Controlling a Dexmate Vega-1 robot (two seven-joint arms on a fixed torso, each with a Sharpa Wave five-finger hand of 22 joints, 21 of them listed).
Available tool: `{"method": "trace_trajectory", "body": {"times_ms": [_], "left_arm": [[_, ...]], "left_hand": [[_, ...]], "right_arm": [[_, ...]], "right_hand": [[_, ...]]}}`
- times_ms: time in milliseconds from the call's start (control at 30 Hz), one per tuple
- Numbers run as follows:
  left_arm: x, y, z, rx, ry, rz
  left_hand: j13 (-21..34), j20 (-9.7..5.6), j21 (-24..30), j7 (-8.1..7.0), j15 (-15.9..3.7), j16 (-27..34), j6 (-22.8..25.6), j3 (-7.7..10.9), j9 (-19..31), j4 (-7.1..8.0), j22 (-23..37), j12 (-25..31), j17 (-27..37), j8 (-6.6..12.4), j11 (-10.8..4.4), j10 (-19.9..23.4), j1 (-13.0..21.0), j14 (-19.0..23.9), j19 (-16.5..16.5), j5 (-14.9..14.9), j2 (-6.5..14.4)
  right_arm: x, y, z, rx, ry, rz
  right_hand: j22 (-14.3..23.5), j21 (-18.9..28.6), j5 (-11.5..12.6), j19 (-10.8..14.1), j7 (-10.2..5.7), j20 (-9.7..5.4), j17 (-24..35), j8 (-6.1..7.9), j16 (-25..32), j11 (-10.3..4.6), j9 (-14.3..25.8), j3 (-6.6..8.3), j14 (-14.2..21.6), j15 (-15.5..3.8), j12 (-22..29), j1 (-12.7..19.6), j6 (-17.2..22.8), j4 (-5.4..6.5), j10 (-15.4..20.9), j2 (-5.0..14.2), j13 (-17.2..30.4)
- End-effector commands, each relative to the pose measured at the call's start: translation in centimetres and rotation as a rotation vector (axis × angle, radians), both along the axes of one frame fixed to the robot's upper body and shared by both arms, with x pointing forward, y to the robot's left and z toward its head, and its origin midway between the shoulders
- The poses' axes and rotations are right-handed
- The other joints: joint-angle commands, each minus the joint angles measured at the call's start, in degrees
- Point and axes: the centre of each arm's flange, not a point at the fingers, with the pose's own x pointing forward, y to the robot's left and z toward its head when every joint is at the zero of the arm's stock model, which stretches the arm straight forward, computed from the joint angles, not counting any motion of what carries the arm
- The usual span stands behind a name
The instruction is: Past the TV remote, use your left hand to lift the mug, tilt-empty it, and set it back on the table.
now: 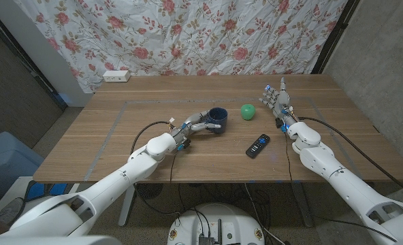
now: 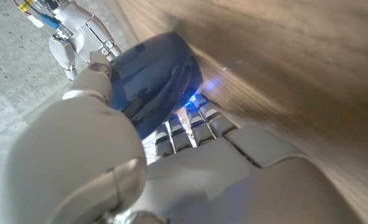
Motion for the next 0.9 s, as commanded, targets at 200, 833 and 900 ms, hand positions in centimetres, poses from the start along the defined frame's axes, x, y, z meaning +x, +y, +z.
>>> {"method": "trace_trajectory", "body": {"times_ms": [200,833,900], "left_arm": [[-0.1,-0.1,0.1,0.049,0.002,-0.052],[0.1,0.8,0.9,0.062,-0.018,-0.065],[0.1,1.0,1.0,0.057,-0.015,-0.069]], "left_hand": [[-3.0,0.01,-0.5,0.32,0.26,-0.2,-6.4,-0.64,-0.2,0.1,-0.1,-0.3,-0.1,-5.34,0.9,-5.7,1.8,-5.1,-3.2,0.6,0.8],[-5.3,-0.74,-1.1,1.65,2.24,-0.4,-13.0,-2.18,-0.2,0.36,-0.3,-0.2,-0.1,-9.01,1.77,-12.1,0.0,-13.6,-10.9,-0.2,-1.6],[-5.3,-0.78,-1.1,1.75,2.33,-0.4,-13.4,-2.46,-0.2,0.47,-0.3,-0.2,-0.1,-9.05,1.8,-12.7,-0.4,-14.3,-11.7,-0.4,-2.0]], "right_arm": [[0.0,0.0,0.0,0.0,0.0,0.0],[0.0,0.0,0.0,0.0,0.0,0.0],[0.0,0.0,0.0,0.0,0.0,0.0]], "right_hand": [[0.1,0.3,0.3,0.3,-0.04,-0.15,0.2,0.29,0.3,-0.15,0.3,0.01,0.4,-0.33,0.3,-0.5,0.4,0.39,0.1,2.9,0.3],[0.1,0.3,0.3,0.3,-0.08,-0.16,0.2,0.29,0.3,-0.19,0.3,0.01,0.4,-0.23,0.3,-0.5,0.4,0.39,0.0,2.9,0.3],[0.1,0.3,0.3,0.3,-0.08,-0.16,0.2,0.3,0.3,-0.17,0.3,0.01,0.4,-0.29,0.3,-0.5,0.4,0.39,0.1,2.89,0.3]]}}
